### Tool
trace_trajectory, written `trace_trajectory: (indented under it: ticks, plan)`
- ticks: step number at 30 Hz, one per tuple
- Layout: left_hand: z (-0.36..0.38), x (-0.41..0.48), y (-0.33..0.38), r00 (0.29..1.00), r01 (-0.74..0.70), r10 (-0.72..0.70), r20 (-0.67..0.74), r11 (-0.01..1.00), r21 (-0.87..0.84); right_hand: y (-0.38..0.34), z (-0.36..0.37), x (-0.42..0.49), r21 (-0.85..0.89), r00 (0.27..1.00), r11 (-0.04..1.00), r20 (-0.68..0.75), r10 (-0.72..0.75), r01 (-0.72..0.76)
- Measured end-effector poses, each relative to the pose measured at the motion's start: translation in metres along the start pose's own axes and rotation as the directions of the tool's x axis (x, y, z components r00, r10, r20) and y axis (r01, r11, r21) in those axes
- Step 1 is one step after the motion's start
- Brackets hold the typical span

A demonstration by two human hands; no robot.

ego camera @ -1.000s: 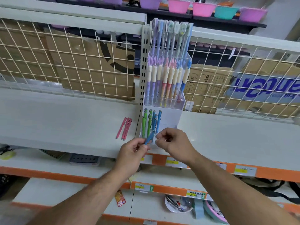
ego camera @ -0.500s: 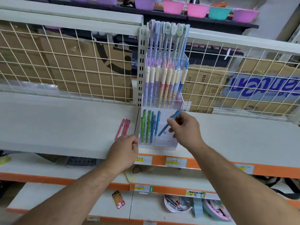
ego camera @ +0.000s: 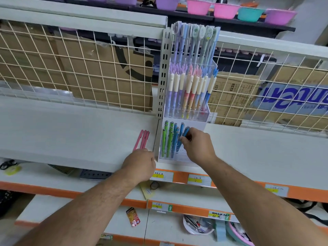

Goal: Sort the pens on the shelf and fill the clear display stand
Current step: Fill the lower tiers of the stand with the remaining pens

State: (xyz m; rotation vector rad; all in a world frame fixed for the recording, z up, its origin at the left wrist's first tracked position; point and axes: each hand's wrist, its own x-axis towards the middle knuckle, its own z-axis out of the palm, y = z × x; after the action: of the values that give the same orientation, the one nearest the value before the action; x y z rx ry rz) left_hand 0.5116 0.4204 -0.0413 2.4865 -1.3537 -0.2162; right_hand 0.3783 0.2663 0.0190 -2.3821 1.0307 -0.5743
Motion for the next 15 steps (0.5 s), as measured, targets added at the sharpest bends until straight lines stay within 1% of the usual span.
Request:
trace_trajectory:
  ticks: [6, 9, 15]
  plan:
    - [0.0003, -0.0001, 0.0001, 1.0, -0.007, 0.007, -0.016, 1.0, 0.004, 0.0001, 0.0022, 0.0023, -0.031, 0.999, 0.999, 0.042, 0.017, -0.016]
    - [0.0001, -0.0001, -0.0001, 1.0, -0.012, 0.012, -0.027, 1.0, -0.004, -0.001, 0.0026, 0.0025, -0.116, 0.998, 0.993, 0.066, 0.002, 0.006]
    - [0.0028, -0.0005, -0.0025, 0.999, -0.016, 0.015, -0.036, 0.999, -0.032, -0.0025, 0.0036, 0.003, -0.233, 0.993, 0.971, 0.109, -0.037, 0.061]
